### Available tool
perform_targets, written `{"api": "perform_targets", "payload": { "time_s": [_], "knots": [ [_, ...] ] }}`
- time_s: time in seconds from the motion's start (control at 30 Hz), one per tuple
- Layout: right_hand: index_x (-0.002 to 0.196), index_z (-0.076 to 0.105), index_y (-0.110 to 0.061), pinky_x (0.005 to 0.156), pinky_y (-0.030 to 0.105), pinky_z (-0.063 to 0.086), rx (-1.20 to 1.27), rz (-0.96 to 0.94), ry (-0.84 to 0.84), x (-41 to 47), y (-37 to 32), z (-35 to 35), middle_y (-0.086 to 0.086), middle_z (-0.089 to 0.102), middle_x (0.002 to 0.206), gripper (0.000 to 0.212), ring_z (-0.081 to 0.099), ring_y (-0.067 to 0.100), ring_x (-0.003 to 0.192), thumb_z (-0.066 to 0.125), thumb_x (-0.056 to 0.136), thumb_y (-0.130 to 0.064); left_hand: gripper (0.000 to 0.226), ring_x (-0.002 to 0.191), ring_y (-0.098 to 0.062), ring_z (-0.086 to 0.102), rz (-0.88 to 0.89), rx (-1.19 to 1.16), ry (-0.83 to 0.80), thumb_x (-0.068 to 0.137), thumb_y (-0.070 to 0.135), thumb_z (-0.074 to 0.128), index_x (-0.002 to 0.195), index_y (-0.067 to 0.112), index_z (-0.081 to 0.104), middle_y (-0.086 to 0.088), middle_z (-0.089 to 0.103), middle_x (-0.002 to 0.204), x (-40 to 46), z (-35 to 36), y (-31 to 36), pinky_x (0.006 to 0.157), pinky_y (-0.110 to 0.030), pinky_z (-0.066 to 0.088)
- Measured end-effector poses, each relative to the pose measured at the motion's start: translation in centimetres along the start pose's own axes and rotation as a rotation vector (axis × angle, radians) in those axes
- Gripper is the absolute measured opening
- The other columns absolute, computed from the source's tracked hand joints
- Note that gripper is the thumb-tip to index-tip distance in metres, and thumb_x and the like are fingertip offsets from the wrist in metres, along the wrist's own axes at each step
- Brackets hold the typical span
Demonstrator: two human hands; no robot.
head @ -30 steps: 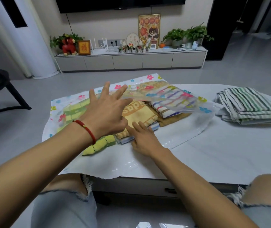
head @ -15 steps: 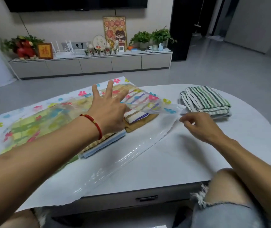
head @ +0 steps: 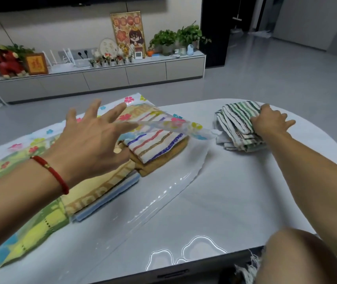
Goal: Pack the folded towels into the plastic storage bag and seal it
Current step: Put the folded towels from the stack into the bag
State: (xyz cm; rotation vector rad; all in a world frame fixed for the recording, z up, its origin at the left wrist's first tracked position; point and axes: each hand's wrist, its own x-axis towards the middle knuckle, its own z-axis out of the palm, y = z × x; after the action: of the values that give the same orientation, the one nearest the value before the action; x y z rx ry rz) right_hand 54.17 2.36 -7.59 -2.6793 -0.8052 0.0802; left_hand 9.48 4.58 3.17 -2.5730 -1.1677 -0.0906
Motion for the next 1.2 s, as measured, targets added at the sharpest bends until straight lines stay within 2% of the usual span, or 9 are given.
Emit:
{"api": "perform_targets", "payload": {
  "time_s": [0.13, 0.2, 0.33, 0.43, 0.57, 0.7, 0.77, 1.0, 1.2],
  "knots": [
    [0.130, 0.047, -0.018, 0.099, 0.050, 0.042, 0.100, -0.111, 0.059, 0.1, 0.2, -1.1, 0.024, 0.062, 0.126, 0.045, 0.057, 0.045, 0.118, 0.070, 0.092, -0.017, 0.073, 0.148, -0.038, 0.011, -0.035, 0.012, 0.013, 0.077, 0.072, 0.044, 0.145, 0.050, 0.028, 0.004, 0.011, 0.164, -0.6, 0.1, -0.2, 0.107, -0.075, 0.020],
    [0.133, 0.043, -0.018, 0.090, 0.046, 0.048, 0.212, -0.083, -0.042, 0.4, 0.4, -2.9, 0.023, 0.061, 0.128, 0.064, 0.059, 0.043, 0.112, 0.084, 0.084, -0.019, 0.071, 0.148, -0.039, 0.011, -0.052, 0.024, 0.014, 0.078, 0.072, 0.046, 0.144, 0.052, 0.028, 0.004, 0.011, 0.164, -1.2, 0.0, -0.5, 0.106, -0.075, 0.021],
    [0.149, 0.032, -0.022, 0.058, 0.038, 0.054, 0.539, 0.047, -0.321, -1.1, 1.1, -6.8, 0.015, 0.059, 0.104, 0.094, 0.062, 0.029, 0.073, 0.091, 0.077, -0.012, 0.070, 0.147, -0.040, 0.010, -0.097, 0.017, 0.014, 0.079, 0.071, 0.048, 0.144, 0.051, 0.030, 0.003, 0.012, 0.164, -3.3, 0.0, -1.7, 0.104, -0.076, 0.023],
    [0.150, 0.040, -0.026, 0.062, 0.042, 0.064, 0.816, 0.070, -0.615, -3.9, 2.9, -8.4, 0.015, 0.068, 0.120, 0.083, 0.078, 0.031, 0.081, 0.081, 0.082, -0.002, 0.070, 0.146, -0.041, 0.012, -0.119, 0.016, 0.014, 0.078, 0.074, 0.042, 0.143, 0.051, 0.030, 0.002, 0.015, 0.163, -5.6, 0.1, -2.7, 0.102, -0.076, 0.026],
    [0.145, 0.056, -0.024, 0.057, 0.036, 0.065, 0.911, 0.092, -0.790, -10.2, 5.1, -9.7, 0.012, 0.073, 0.117, 0.052, 0.078, 0.023, 0.071, 0.057, 0.097, -0.005, 0.068, 0.145, -0.043, 0.014, -0.146, 0.021, -0.015, 0.076, 0.076, 0.044, 0.139, 0.050, 0.037, -0.002, 0.020, 0.162, -9.2, 0.1, -3.8, 0.102, -0.076, 0.027],
    [0.136, 0.065, -0.021, 0.083, 0.051, 0.061, 1.030, 0.040, -1.011, -17.3, 5.4, -11.3, 0.020, 0.070, 0.132, 0.052, 0.074, 0.034, 0.096, 0.057, 0.087, -0.007, 0.061, 0.146, -0.042, 0.011, -0.162, 0.007, -0.101, 0.075, 0.075, 0.049, 0.129, 0.047, 0.051, -0.002, 0.022, 0.161, -13.2, 0.4, -5.6, 0.103, -0.075, 0.025],
    [0.129, 0.070, -0.023, 0.081, 0.050, 0.064, 1.005, -0.008, -1.065, -21.0, 4.0, -11.8, 0.021, 0.072, 0.129, 0.050, 0.075, 0.035, 0.096, 0.059, 0.083, -0.008, 0.060, 0.147, -0.041, 0.008, -0.168, -0.031, -0.163, 0.074, 0.076, 0.048, 0.126, 0.046, 0.053, 0.001, 0.020, 0.162, -15.6, 0.6, -6.7, 0.104, -0.075, 0.024],
    [0.123, 0.071, -0.017, 0.072, 0.041, 0.066, 1.038, -0.197, -1.323, -32.5, -6.7, -7.3, 0.023, 0.075, 0.120, 0.037, 0.077, 0.034, 0.097, 0.054, 0.098, 0.004, 0.082, 0.147, -0.040, 0.001, -0.202, 0.049, -0.256, 0.079, 0.064, 0.059, 0.148, 0.036, 0.025, 0.018, -0.003, 0.163, -19.3, -1.2, -10.1, 0.100, -0.079, 0.024],
    [0.127, 0.060, -0.016, 0.078, 0.043, 0.064, 1.467, -0.138, -1.209, -40.6, -20.9, -0.9, 0.022, 0.071, 0.117, 0.033, 0.073, 0.031, 0.093, 0.052, 0.101, 0.004, 0.088, 0.147, -0.042, -0.006, -0.193, 0.027, -0.235, 0.080, 0.058, 0.059, 0.150, 0.037, 0.010, 0.017, -0.007, 0.163, -19.4, -4.8, -10.7, 0.099, -0.083, 0.016]
  ]
}}
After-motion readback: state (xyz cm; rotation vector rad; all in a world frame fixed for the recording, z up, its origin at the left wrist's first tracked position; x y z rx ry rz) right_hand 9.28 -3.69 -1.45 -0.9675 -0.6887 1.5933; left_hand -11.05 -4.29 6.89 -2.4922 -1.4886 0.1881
